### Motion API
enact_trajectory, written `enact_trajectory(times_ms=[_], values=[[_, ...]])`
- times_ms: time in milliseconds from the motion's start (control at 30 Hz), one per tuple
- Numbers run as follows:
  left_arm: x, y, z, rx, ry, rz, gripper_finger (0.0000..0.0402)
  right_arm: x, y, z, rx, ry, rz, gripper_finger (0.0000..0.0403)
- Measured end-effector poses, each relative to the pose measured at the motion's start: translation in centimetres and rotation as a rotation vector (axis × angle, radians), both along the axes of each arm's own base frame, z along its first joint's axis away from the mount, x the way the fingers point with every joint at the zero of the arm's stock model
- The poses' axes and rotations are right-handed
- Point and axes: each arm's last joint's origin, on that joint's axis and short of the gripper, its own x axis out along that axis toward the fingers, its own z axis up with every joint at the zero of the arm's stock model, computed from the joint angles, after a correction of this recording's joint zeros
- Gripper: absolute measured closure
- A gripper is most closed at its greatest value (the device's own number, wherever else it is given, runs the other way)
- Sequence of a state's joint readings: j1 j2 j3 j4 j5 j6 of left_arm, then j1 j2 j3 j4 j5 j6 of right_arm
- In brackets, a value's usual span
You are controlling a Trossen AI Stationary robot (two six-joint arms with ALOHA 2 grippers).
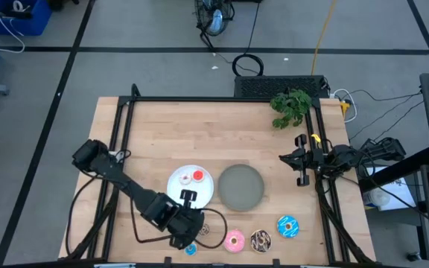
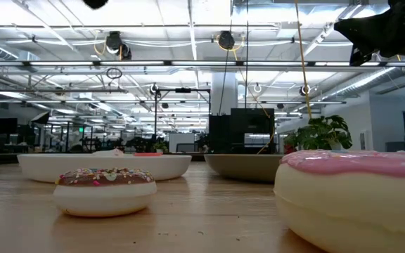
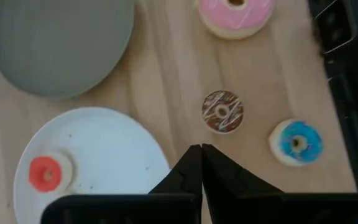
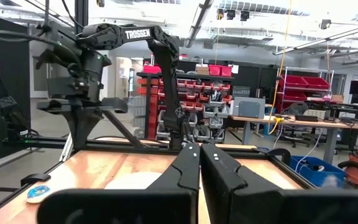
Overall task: Pick & Place donuts
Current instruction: Put the small brown donut on the white plate
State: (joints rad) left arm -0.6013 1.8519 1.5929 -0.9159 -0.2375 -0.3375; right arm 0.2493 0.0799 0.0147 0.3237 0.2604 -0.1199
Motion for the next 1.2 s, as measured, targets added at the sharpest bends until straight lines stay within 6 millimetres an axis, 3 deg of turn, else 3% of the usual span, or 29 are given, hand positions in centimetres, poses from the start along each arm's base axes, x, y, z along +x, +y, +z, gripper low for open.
enact_trajectory(times_ms=[300, 500, 633, 767, 900, 1200], values=[[1.7, 0.4, -0.3, -0.019, -0.072, 0.022, 0.0387, 0.0, 0.0, 0.0, -0.006, 0.0, -0.003, 0.0399], [4.1, -0.2, -3.1, -0.138, -0.044, -0.087, 0.0394, 0.0, 0.0, 0.0, -0.007, -0.001, -0.006, 0.0399], [4.1, -1.8, -5.0, -0.081, -0.031, -0.247, 0.0386, 0.0, 0.0, 0.0, -0.007, 0.0, -0.005, 0.0399], [4.1, -2.3, -6.0, -0.068, -0.007, -0.249, 0.038, 0.0, 0.0, 0.0, -0.006, 0.002, -0.005, 0.0399], [4.2, -2.3, -6.1, -0.092, -0.002, -0.173, 0.0339, 0.0, 0.0, 0.0, -0.004, 0.002, -0.004, 0.0399], [4.2, -2.7, -7.2, -0.106, 0.028, -0.145, 0.0189, 0.0, 0.0, 0.0, -0.004, 0.002, -0.004, 0.0399]])
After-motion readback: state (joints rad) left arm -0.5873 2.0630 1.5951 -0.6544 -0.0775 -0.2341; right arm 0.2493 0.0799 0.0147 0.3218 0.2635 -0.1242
